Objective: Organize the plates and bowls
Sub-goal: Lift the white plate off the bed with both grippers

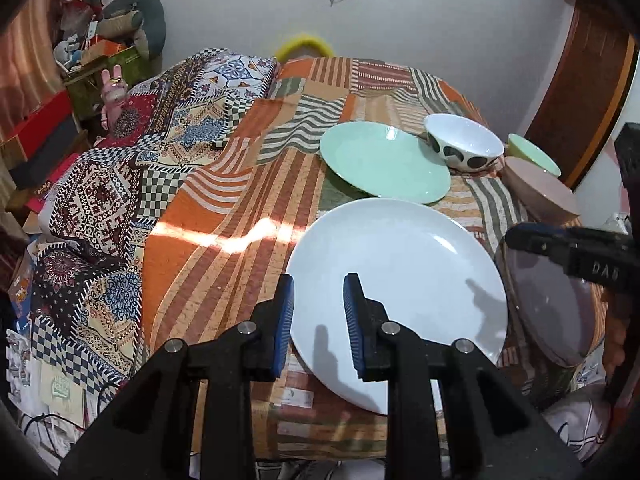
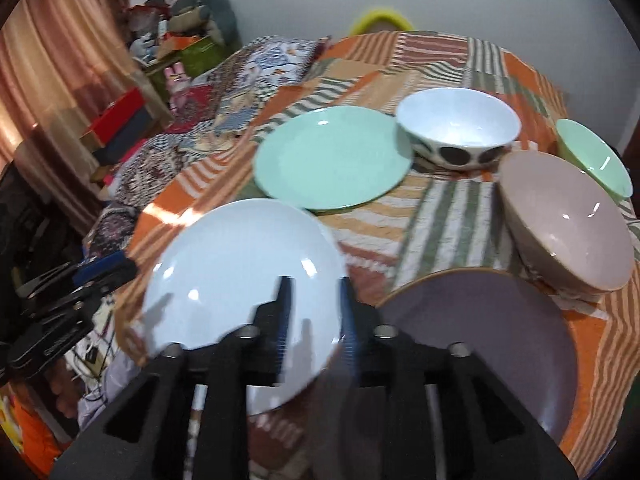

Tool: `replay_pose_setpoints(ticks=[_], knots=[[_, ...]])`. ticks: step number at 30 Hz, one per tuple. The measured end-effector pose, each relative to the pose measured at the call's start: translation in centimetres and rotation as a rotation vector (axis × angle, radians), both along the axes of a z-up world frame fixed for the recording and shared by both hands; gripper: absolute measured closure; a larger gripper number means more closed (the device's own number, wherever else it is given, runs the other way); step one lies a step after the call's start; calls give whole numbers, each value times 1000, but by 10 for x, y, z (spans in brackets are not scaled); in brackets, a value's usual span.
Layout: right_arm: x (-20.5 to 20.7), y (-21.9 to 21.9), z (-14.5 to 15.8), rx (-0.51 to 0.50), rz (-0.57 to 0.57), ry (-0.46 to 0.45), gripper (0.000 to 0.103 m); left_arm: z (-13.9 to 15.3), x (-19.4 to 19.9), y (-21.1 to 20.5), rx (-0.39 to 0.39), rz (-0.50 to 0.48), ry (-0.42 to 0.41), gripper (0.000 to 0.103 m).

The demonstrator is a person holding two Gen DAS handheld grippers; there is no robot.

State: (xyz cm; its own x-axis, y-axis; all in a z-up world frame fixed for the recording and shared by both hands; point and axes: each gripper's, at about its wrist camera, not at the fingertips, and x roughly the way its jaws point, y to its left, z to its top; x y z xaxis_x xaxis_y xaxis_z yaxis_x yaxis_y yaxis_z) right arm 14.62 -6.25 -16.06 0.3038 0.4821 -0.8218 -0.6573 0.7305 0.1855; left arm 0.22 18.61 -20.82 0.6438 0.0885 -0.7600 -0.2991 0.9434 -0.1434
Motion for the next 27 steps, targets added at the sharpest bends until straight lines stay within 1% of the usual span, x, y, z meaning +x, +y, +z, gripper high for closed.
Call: replay_pose_setpoints(ticks=[5,10,11,14,19,21,24,27], knots=[[5,2,-8,-21,-19,17,68,-13,-2,7,-24,23,45,78],[8,11,-19,-66,9,27,68,-31,-6,19,-82,46,88,77],[10,12,-22,-73,5,36,69,-34,-6,20,-93,47,94,77],[16,14,-28,-81,-6,56,78,-41,-5,20,-107,38,106,77],[19,18,-35,-92,4,91,81,-44,-4,22,-121,25,100,77],[18,21,-39,-91,21,119,85,-45,-3,23,-130,22,97,77],[13,24,-40,-108,24,117,84,-45,-4,25,-126,28,96,77],[11,23,-39,-90,41,151,85,-49,-4,28,-138,28,102,77]])
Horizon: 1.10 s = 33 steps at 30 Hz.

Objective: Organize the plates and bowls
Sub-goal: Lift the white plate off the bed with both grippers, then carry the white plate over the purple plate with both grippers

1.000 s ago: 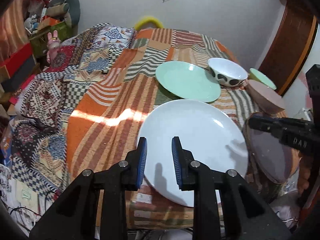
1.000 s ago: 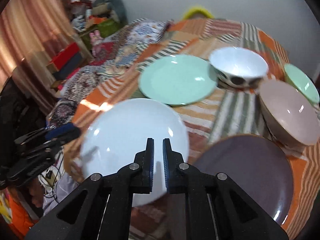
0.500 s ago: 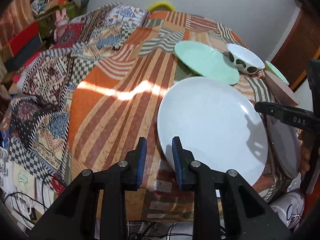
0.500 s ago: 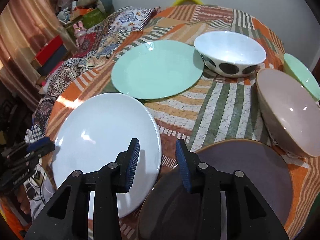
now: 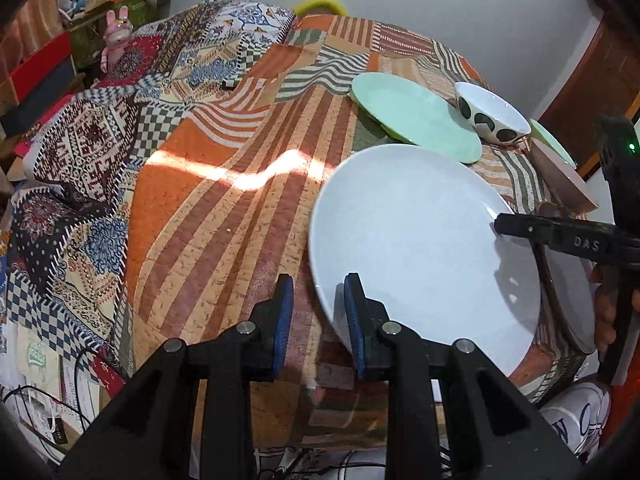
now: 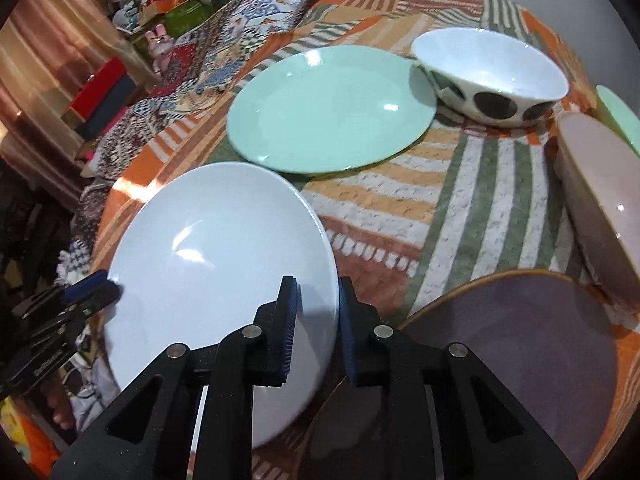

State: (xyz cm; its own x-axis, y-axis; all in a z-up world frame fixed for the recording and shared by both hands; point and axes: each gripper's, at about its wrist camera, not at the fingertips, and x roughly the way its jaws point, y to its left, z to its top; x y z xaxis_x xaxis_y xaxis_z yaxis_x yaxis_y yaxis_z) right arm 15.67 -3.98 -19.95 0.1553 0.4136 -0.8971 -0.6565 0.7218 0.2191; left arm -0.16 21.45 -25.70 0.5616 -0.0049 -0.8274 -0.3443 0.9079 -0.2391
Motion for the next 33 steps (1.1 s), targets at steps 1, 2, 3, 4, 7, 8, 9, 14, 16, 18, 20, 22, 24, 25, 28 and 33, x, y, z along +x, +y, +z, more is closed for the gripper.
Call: replay_pose_setpoints(ticks=[1,2,3,4,7,8,9,14,16,18,20,22,24,25,28,33], knots=[[-1,0,0,2,8,3,84,-1,0,1,-7,-1,0,77],[-2,1,-1,-3,16,-3,84,-2,1,1,-13,-4,-1,77],[-2,2,-2,-7,21,-7,82,-2,2,1,-16,-8,-2,78],[-3,3,-2,-8,25,-10,81,-3,3,0,-16,-14,-3,77],[-4,7,-3,-14,28,-22,81,-3,5,-6,7,-27,2,78],[-4,9,-3,-15,23,-26,81,-2,6,-7,23,-28,7,77],[-4,9,-2,-12,17,-28,81,-2,7,-9,32,-27,10,77],[-6,5,2,13,-17,-19,82,4,7,-8,28,-7,10,77],[-8,2,7,25,-24,-25,82,9,5,-9,34,-3,0,77],[-9,-3,14,50,-34,-31,82,15,3,-10,41,1,-14,77],[-11,-6,20,71,-38,-40,82,22,1,-12,48,8,-32,77],[-13,-9,27,86,-42,-54,82,30,0,-12,55,13,-50,77],[-16,-13,33,102,-45,-69,82,39,-1,-14,67,16,-71,77],[-17,-15,36,111,-49,-74,82,43,-1,-15,73,16,-79,77],[-20,-21,45,133,-56,-89,82,57,-2,-19,94,12,-109,77],[-25,-36,62,169,-81,-132,82,75,1,-31,115,-4,-150,77]])
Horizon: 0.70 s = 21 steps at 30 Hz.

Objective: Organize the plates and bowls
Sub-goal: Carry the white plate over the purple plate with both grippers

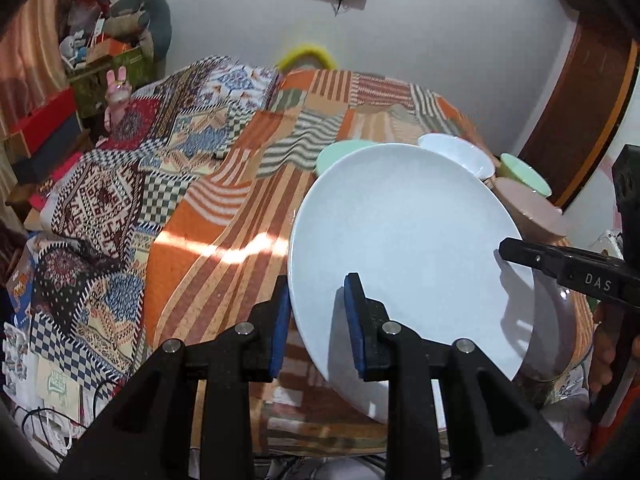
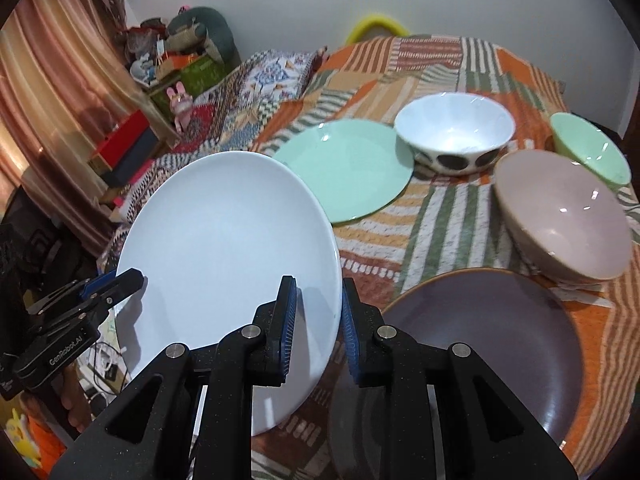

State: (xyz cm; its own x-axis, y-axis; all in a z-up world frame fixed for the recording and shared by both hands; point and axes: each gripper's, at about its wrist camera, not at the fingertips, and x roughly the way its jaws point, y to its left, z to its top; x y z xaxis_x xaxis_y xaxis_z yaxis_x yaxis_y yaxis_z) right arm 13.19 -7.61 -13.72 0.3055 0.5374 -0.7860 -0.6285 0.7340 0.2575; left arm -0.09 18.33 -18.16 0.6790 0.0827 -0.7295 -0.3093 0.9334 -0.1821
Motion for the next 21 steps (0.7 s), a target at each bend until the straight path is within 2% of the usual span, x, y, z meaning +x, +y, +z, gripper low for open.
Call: replay_pose_setpoints(ticks=[13,21], knots=[[-5,-58,29,61,-113,-71,82,30,17,-54,61,-111,-51,77],[-7,-96,35,82,-185,-87,82,36,35,-85,64,-185,-33,77]])
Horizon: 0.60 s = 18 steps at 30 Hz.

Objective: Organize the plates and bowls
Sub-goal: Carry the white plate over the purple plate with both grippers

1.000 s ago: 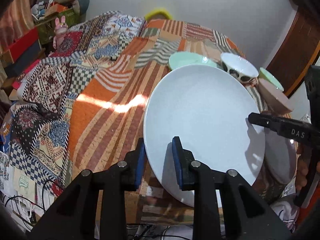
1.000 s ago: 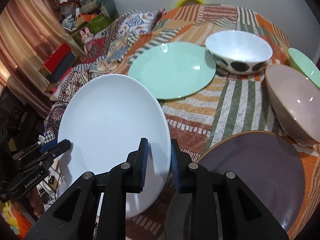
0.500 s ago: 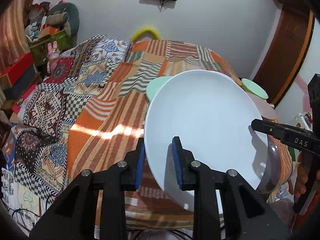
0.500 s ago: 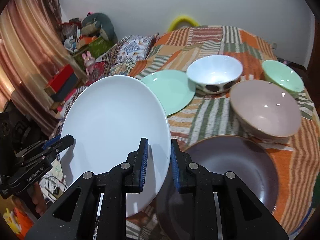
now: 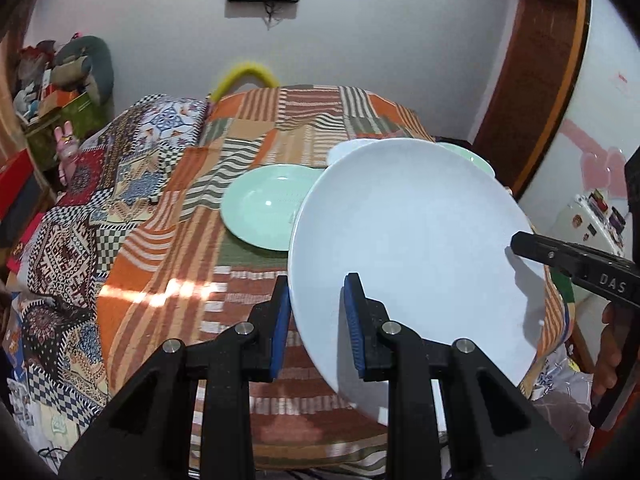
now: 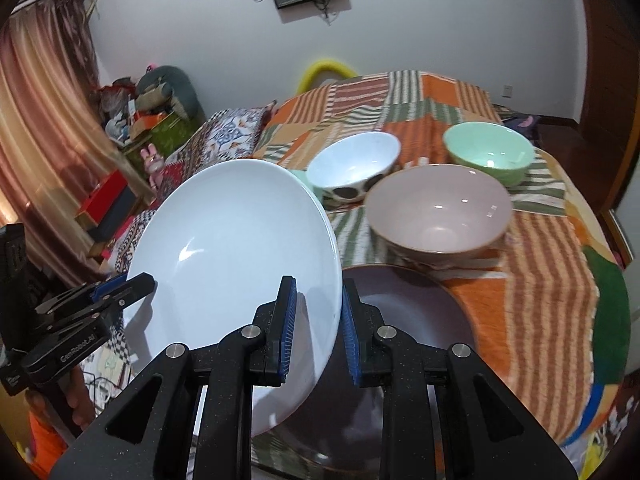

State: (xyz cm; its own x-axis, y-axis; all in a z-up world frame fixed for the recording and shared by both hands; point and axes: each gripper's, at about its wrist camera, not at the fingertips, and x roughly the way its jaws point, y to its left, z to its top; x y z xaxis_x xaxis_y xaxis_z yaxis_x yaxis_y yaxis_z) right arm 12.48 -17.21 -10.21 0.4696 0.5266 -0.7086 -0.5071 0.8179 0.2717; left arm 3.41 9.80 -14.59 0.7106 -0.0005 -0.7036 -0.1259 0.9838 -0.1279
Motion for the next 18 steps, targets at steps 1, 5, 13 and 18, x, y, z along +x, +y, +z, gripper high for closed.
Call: replay_pose_setpoints(ticks=[1,5,13,18], knots=[[0,-5,0,3,-7,-1,82,0,3,-4,2,-6,5,77],[0,-23,-2,12,-40,2,82,-3,12,-19,-4,-41,32,77],[-1,-47,-13,13,-78,29,82,-12,21,-44,12,-83,82,77],[0,-55,-23,4,-91,54,82,-20,27,-52,16,-96,115,77]])
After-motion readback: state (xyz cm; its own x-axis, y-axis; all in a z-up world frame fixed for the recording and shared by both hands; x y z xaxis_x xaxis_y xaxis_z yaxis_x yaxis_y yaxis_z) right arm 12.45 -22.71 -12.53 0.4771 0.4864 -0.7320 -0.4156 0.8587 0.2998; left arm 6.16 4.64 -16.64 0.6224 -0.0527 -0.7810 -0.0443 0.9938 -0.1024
